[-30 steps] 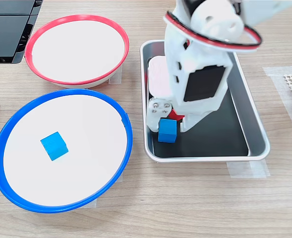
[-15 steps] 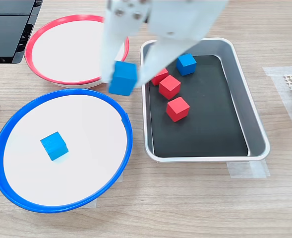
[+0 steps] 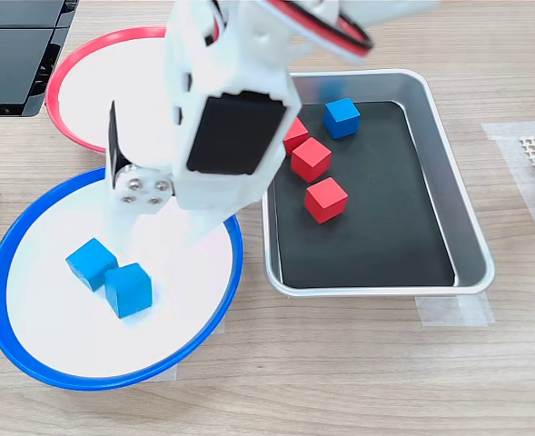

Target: Move six blocks tray to matching dishes

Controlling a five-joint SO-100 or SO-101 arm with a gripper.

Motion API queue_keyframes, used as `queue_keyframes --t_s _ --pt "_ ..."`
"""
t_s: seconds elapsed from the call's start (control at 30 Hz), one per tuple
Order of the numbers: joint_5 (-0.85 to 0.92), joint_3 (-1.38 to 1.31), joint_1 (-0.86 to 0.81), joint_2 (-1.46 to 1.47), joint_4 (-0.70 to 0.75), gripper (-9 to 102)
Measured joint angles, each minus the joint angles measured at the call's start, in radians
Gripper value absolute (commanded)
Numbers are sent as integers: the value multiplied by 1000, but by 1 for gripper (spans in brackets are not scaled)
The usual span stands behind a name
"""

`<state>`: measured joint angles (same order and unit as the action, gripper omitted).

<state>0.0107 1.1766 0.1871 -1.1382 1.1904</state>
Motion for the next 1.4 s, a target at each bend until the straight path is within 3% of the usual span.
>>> queue_keyframes --t_s 0.2,0.27,0.4,0.63,0.9,1.0,1.1,1.27,1.37,1.4 --pt "202 201 -72 -318 362 0" --pt "350 359 -141 -434 442 9" --pt "525 580 -244 -518 350 16" --pt "517 735 -230 -494 104 19" --pt "523 738 -207 -405 38 17" --pt "537 738 -183 -399 43 12" --pt "551 738 -176 -393 31 0" --pt "591 713 -164 -391 91 0" --pt "626 604 -161 -422 256 0" --pt "644 505 -199 -453 390 0"
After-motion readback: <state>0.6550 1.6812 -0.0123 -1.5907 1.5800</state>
